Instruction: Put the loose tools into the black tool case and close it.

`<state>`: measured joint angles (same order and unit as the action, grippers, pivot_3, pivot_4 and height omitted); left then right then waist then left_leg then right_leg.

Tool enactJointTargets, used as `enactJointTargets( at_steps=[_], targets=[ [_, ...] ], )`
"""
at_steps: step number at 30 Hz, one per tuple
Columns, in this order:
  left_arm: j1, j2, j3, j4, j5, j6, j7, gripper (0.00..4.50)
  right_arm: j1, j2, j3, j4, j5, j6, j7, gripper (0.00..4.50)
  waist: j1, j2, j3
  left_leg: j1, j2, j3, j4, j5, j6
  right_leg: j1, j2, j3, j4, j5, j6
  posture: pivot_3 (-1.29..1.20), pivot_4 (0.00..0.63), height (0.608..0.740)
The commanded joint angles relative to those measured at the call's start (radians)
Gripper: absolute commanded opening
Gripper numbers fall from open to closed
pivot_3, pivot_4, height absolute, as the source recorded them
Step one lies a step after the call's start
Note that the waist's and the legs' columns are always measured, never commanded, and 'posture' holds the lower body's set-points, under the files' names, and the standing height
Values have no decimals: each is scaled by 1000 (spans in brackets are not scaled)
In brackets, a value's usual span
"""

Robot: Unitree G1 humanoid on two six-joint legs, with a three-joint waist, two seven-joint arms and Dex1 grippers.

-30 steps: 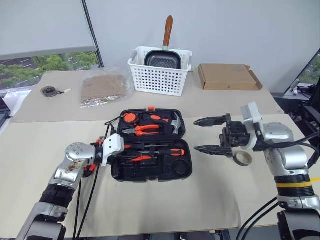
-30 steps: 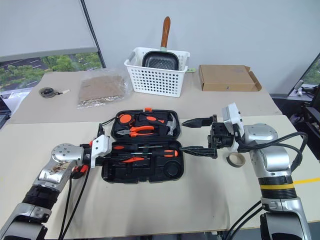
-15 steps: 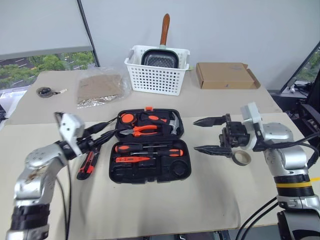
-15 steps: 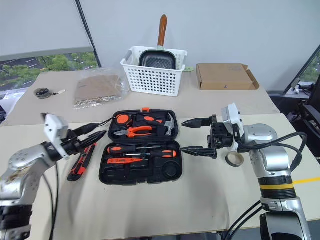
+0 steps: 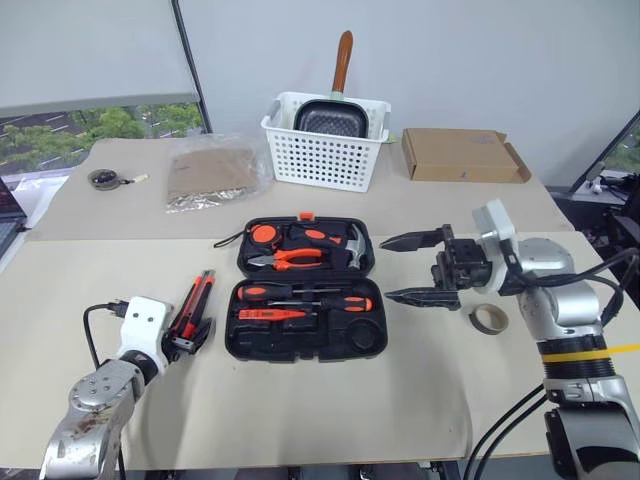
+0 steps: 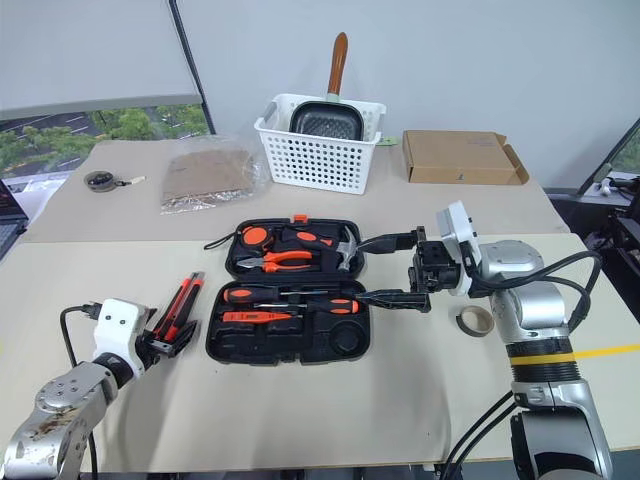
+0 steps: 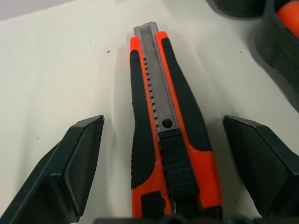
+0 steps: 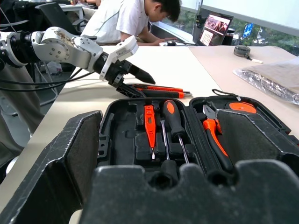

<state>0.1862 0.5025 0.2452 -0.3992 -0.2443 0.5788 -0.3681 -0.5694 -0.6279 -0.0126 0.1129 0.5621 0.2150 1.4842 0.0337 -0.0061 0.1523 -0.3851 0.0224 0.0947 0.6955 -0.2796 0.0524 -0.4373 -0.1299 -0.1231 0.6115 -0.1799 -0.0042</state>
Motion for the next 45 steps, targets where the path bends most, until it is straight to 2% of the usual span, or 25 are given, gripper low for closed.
enactJointTargets(
  at_steps=[1, 3, 8, 9, 13, 16, 18, 23, 25, 29, 35, 39, 45],
  targets=[
    [-8, -35, -7, 2, -22, 99, 31, 4131, -9, -14, -19, -32, 9, -6, 5, 4500, 3, 1, -1, 0, 0, 0, 0, 0, 0, 0, 0, 0, 0, 0, 0, 0, 150, 700],
    [-24, -47, 6, -10, -42, 115, 32, 3717, -4, -17, -21, -39, 11, -4, 3, 4500, 6, 1, -1, 0, 0, 0, 0, 0, 0, 1, -1, 0, 0, 0, 0, 0, 150, 700],
    [-84, -55, 70, -6, -107, 129, 22, 1845, 6, -20, -29, -48, 10, -6, -14, 4500, 5, 1, -1, 0, 0, -1, 1, 0, -1, 0, 0, -1, 1, 0, 0, 0, 150, 700],
    [-89, -54, 77, -5, -115, 135, 20, 1787, 7, -20, -29, -49, 10, -7, -16, 4500, 5, 1, -1, 0, 0, -1, 1, 0, -1, 0, 1, -1, 1, 0, 0, 0, 150, 700],
    [-144, -76, 123, -8, -185, 95, -2, 1792, 15, -24, -35, -58, 14, -5, -26, 4500, 3, -1, 0, -1, 1, 0, 1, 3, 5, -1, 2, -1, 0, 0, 0, 0, 150, 700],
    [-232, -36, 117, -52, -312, -6, -207, 1792, 27, -29, -42, -65, 16, -5, -35, 4500, 7, -3, 1, -3, 1, 0, 1, 3, 5, -1, 1, -1, 0, 1, -2, 0, 150, 700],
    [-253, 15, 90, -55, -343, -57, -339, 1792, 27, -30, -44, -66, 18, -4, -38, 4500, 8, -3, 2, -5, 1, -1, 2, 3, 5, -2, 1, -2, -1, 4, -6, 0, 150, 700],
    [-270, 206, -52, -18, -307, -197, -682, 1792, 30, -37, -51, -58, 16, -8, -38, 4500, -3, -2, 1, -3, 0, 2, 1, 3, 5, -2, 1, -1, -2, 2, -5, 0, 150, 700],
    [-276, 290, -122, 23, -248, -293, -823, 1792, 43, -49, -57, -63, 13, -10, -38, 4500, -6, -2, 2, -4, 0, 3, 0, 3, 5, -2, 1, -1, -2, 0, -3, 0, 150, 700],
    [-308, 376, -222, 119, -168, -422, -988, 1792, 80, -67, -70, -89, 10, -14, -43, 4500, -9, -2, 2, -4, 0, 2, 0, 2, 5, -3, 3, -1, -2, -2, -1, 0, 150, 700],
    [-380, 406, -327, 238, -75, -546, -1096, 1792, 114, -76, -77, -123, 15, -9, -62, 4500, -10, -2, 2, -4, 2, 2, 0, 2, 5, -3, 4, -1, -1, -2, -1, 0, 150, 700],
    [-502, 375, -399, 351, -3, -611, -1120, 1792, 116, -74, -76, -131, 18, -8, -72, 4500, -6, -2, 2, -4, 5, 2, 0, 2, 5, -3, 6, -1, -2, -2, -1, 0, 150, 700],
    [-569, 350, -417, 412, 4, -628, -1123, 1792, 121, -74, -79, -138, 19, -12, -82, 4500, -15, -2, 2, -4, 6, 4, 0, 2, 5, -3, 8, 0, -2, -2, -1, 0, 150, 700]
  ],
)
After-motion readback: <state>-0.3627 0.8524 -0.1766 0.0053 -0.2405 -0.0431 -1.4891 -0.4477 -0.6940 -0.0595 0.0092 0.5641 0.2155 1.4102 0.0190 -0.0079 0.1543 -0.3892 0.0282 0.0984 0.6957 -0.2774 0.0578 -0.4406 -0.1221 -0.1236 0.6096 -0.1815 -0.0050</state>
